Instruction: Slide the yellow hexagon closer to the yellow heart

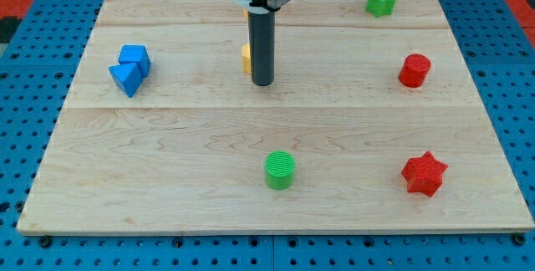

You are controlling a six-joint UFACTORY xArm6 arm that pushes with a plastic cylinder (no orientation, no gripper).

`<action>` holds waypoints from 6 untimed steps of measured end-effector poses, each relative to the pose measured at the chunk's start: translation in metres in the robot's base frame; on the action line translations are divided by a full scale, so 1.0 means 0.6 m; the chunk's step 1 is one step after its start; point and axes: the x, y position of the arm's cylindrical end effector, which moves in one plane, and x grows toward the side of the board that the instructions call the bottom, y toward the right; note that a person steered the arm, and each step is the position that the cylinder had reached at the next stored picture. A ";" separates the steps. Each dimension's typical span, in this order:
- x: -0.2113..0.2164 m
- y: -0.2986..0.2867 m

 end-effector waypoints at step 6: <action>-0.066 -0.010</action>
